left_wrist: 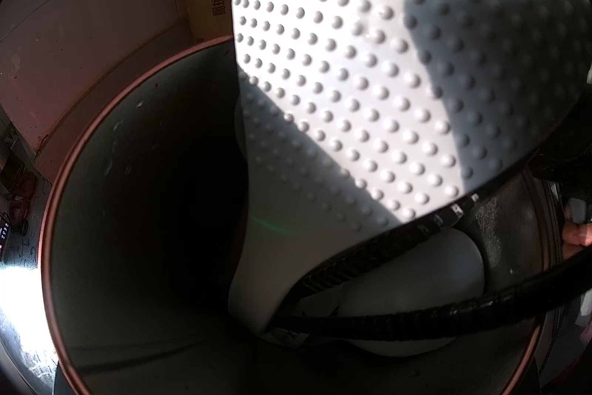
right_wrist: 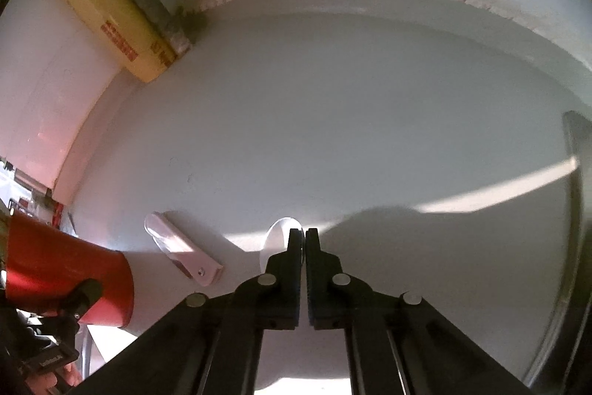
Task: Organize utensils
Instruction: 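Lift the white plastic spoon and carry it over the red holder, then lower the white plastic spoon into the red holder and open the right gripper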
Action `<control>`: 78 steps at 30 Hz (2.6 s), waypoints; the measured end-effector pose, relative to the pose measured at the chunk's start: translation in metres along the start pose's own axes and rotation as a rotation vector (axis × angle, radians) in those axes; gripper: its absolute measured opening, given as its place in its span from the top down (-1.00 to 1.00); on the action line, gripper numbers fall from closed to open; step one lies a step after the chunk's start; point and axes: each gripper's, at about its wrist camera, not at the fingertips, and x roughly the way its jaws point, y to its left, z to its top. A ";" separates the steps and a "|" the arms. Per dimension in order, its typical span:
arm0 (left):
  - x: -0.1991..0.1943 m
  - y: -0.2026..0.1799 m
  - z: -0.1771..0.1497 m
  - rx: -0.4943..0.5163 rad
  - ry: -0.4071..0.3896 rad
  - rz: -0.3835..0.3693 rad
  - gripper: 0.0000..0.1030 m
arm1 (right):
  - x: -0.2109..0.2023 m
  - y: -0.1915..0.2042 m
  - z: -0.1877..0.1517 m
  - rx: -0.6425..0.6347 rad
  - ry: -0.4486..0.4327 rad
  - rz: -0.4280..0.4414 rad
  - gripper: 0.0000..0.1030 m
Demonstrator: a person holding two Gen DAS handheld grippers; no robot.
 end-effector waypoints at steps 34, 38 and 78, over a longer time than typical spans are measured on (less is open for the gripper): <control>0.000 -0.002 -0.004 0.010 0.014 0.002 -0.75 | -0.206 0.175 0.031 -0.393 -0.582 0.151 0.96; 0.001 -0.004 -0.007 0.016 0.020 0.005 -0.75 | -0.206 0.199 0.023 -0.448 -0.615 0.165 0.96; 0.004 -0.017 -0.020 0.016 0.017 0.005 -0.75 | -0.168 0.203 -0.052 -0.691 -0.475 0.178 0.95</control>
